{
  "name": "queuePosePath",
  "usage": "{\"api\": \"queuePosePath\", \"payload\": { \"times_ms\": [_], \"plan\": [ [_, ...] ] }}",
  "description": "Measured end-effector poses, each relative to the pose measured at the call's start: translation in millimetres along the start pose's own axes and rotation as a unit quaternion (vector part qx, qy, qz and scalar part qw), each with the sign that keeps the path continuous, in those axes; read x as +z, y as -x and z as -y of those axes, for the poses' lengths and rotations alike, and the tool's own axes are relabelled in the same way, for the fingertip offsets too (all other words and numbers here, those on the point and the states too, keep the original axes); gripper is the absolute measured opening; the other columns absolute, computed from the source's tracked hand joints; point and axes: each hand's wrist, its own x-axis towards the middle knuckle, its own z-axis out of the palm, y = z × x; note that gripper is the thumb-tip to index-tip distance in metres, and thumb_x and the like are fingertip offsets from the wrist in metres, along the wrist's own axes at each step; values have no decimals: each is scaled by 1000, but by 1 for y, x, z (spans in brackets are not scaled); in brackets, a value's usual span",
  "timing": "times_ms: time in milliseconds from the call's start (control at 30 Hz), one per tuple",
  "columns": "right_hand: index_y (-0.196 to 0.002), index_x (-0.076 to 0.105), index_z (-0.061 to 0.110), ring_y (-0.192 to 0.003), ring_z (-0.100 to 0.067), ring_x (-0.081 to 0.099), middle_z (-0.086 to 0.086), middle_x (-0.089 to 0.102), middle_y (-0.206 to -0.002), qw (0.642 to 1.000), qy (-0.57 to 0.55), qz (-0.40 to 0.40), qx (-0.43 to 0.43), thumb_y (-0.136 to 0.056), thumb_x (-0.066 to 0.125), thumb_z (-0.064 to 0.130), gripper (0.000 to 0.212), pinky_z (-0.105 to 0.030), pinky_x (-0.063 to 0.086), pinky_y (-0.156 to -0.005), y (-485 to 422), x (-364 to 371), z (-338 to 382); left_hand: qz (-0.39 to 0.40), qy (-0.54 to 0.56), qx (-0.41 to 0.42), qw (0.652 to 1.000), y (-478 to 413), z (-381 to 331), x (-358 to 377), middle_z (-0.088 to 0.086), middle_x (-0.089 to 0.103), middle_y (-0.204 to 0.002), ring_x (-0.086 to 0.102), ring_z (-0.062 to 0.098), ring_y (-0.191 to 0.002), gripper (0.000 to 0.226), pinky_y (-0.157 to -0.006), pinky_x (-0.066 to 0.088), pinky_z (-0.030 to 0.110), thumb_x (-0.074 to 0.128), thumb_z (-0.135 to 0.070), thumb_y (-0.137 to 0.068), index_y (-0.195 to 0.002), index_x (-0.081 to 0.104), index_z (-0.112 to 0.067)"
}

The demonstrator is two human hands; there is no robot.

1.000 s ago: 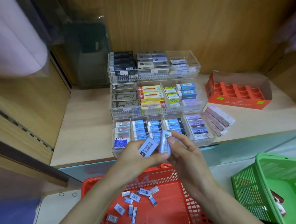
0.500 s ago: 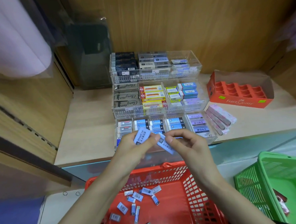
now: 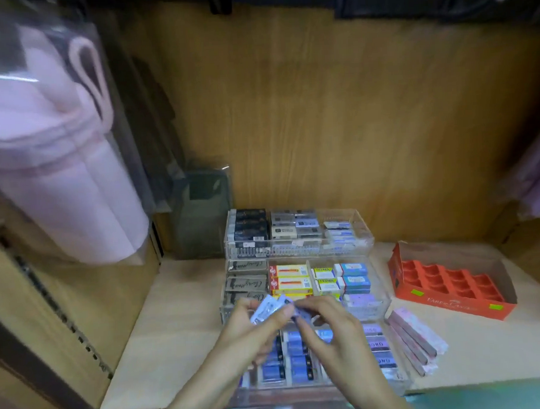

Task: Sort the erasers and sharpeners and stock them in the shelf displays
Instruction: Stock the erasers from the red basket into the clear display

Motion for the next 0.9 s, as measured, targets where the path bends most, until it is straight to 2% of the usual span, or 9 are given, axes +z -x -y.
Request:
{"api": "queuePosePath", "payload": {
  "times_ms": [100,200,267,433,600,667,733,800,900],
  "plan": [
    [-97,66,29,-84,-5,58,15,62,-89,1000,10,-25,13,-88,58,35,13,-19,46,-74,-40,-10,-16,-1,-21,14,1000,-19,-19,-3,-9,40,-47,26,7,-40,20,-38,19,18,53,-10,-92,-94,33,-16],
    [-98,67,20,-86,-7,59,6,64,-92,998,52,-32,5,-90,62,26,11,-24,48,-77,-92,-21,-33,0,-53,37,998,-33,-38,-7,-6,43,-50,27,9,-41,21,-39,18,18,50,-9,-92,-91,31,-17],
    [-97,68,11,-85,-16,60,-4,65,-92,995,86,-39,-2,-90,62,19,12,-31,47,-77,-126,-28,-43,-2,-75,60,995,-41,-47,-7,-2,49,-54,30,9,-42,17,-39,18,19,51,-10,-93,-95,35,-17],
    [-89,68,0,-84,-32,58,-16,66,-87,987,159,-12,16,-88,62,10,12,-33,37,-71,-173,-36,-70,-16,-152,122,981,-66,-57,-7,0,58,-64,40,8,-46,17,-39,26,17,62,-19,-89,-96,51,-10],
    [-98,70,3,-92,-31,62,-14,66,-100,977,208,41,-25,-90,59,7,14,-36,46,-78,-184,-38,-90,-44,-190,137,971,-81,-54,-9,-8,59,-53,45,0,-42,8,-40,33,11,71,-23,-82,-85,68,-16],
    [-101,71,1,-95,-29,63,-13,65,-105,975,214,47,-43,-89,60,5,17,-25,46,-79,-184,-40,-92,-49,-176,131,974,-84,-53,-8,-7,67,-62,49,-1,-44,13,-41,35,11,73,-21,-80,-90,66,-20],
    [-106,70,3,-98,-25,60,-9,61,-108,975,216,39,-40,-91,58,11,20,-13,35,-72,-183,-41,-92,-54,-164,122,977,-85,-51,-7,1,72,-73,53,-2,-46,23,-42,37,12,74,-19,-79,-96,59,-15],
    [-108,71,12,-97,-25,55,-6,57,-104,967,252,27,-34,-92,57,20,22,-22,30,-70,-183,-40,-94,-54,-159,122,978,-85,-50,-6,4,72,-74,54,-2,-45,26,-42,37,11,73,-18,-80,-97,55,-10],
    [-109,70,21,-95,-30,52,-7,58,-99,950,309,30,-37,-92,59,25,22,-32,35,-70,-185,-37,-93,-56,-155,131,978,-85,-48,-5,0,73,-77,63,1,-56,24,-45,40,11,73,-17,-80,-96,56,-14]
  ]
}}
